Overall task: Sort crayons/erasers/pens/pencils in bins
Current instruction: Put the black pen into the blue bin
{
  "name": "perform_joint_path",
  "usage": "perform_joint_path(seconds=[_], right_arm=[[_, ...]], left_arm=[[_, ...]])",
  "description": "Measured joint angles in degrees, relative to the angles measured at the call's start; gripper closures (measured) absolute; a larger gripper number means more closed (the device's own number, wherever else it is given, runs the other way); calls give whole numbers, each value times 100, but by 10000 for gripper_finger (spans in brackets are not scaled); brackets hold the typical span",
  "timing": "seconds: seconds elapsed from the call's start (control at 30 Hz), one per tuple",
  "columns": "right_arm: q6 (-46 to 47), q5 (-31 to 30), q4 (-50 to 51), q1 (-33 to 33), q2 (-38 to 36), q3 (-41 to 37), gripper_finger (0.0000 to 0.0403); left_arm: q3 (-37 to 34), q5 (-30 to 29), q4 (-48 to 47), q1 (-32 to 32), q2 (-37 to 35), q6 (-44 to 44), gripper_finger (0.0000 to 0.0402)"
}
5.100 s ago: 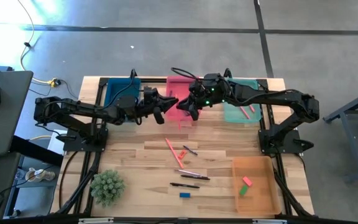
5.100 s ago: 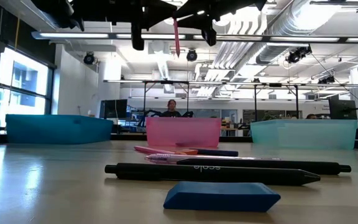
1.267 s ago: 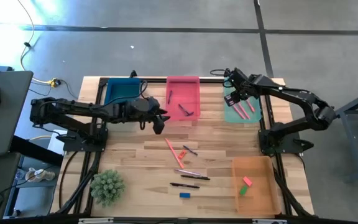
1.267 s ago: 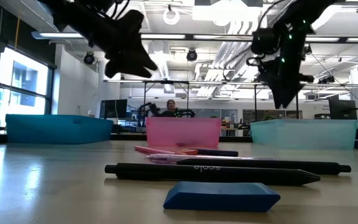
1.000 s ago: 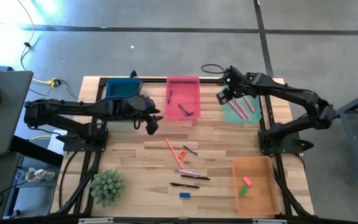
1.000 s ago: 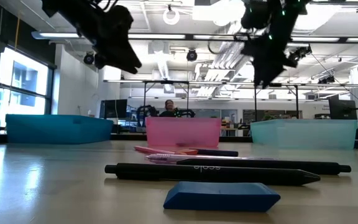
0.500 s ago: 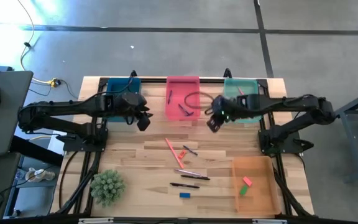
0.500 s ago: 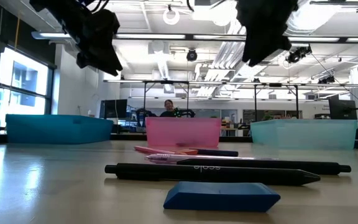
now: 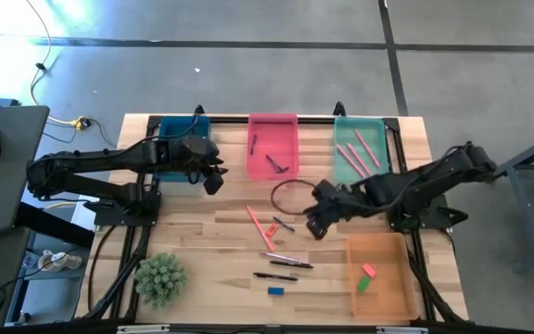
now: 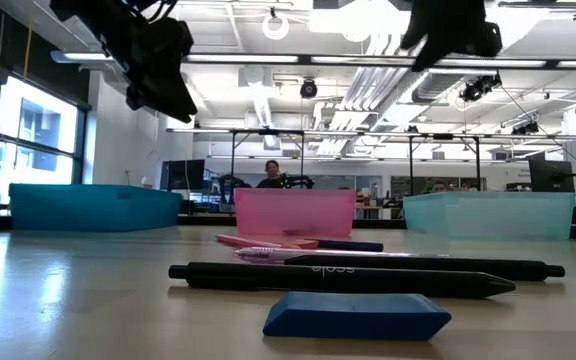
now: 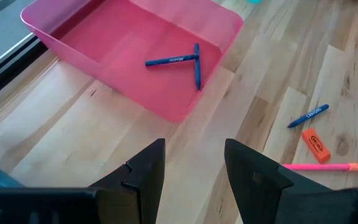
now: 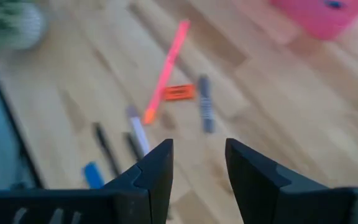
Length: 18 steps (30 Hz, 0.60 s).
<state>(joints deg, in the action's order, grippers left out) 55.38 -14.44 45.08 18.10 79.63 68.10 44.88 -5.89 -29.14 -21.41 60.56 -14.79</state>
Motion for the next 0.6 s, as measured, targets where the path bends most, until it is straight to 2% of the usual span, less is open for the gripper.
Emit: perform_joint_path(seconds=[0.17,0.4,0.5,0.6], right_arm=[[-253,3,162,305,602,739,263],[-1180,-9,1859,524,1626,2230,263],[-1513,41,2188,699,1907,2411,263],[-1730,293,2081,853,2035,2289,263]], left_arm=[[0,-13,64,0,8,-13,245],[0,-6,50,0,8,-375,245],[0,90,3,0,8,-549,245],[0,140,-114,24,8,-713,245]])
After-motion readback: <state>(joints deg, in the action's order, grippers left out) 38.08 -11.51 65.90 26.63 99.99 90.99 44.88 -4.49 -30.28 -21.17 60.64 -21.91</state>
